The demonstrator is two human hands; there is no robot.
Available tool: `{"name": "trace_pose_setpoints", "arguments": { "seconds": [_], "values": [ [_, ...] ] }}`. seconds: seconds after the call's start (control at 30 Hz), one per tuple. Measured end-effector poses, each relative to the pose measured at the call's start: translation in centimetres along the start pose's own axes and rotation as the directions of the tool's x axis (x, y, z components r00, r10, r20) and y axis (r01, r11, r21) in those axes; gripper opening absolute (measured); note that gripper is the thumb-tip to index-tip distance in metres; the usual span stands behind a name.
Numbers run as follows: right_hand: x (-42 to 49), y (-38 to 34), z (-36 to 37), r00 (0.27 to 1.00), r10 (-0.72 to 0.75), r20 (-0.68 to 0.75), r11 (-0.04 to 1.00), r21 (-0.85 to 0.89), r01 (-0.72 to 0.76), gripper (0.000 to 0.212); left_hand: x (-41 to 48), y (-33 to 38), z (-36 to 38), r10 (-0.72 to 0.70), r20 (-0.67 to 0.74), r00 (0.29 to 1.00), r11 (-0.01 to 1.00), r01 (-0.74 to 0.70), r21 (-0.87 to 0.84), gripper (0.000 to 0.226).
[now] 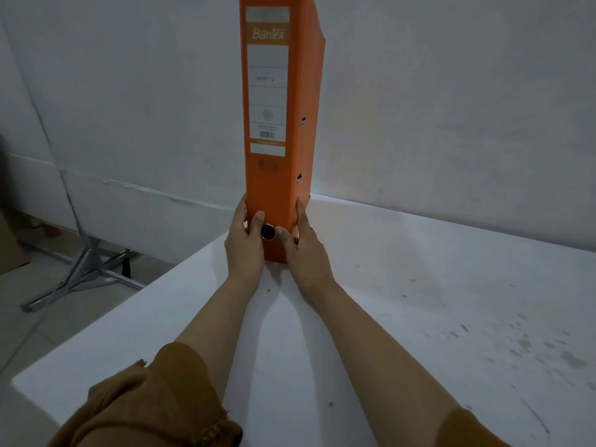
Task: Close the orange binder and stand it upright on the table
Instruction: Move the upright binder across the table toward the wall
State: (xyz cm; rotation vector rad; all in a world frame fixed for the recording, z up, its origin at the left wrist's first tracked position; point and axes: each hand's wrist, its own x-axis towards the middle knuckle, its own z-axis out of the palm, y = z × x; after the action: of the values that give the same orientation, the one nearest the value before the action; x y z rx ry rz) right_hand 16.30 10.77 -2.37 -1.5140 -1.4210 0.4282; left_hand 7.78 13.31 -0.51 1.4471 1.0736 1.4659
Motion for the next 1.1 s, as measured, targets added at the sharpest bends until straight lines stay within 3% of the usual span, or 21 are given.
{"name": "trace_pose_setpoints", "arguments": {
  "seconds": [0.83, 0.97, 1.1],
  "values": [
    [3.1, 0.6, -0.3, 0.998, 0.037, -0.050, 0.951, -0.306, -0.051, 0.062, 4.8, -1.1, 1.0, -0.022, 0.019, 1.000, 0.999, 0.023, -0.038, 0.049],
    [3.0, 0.6, -0.4, 0.998, 0.036, -0.045, 0.961, -0.271, -0.047, 0.062, 4.5, -1.0, 0.9, -0.029, -0.006, 1.000, 0.999, 0.029, -0.021, 0.047],
    [2.8, 0.9, -0.8, 0.998, 0.065, -0.021, 0.990, -0.122, -0.068, 0.059, 3.9, -0.9, 0.9, -0.052, -0.018, 0.998, 0.996, 0.053, 0.066, 0.049]
  ]
}}
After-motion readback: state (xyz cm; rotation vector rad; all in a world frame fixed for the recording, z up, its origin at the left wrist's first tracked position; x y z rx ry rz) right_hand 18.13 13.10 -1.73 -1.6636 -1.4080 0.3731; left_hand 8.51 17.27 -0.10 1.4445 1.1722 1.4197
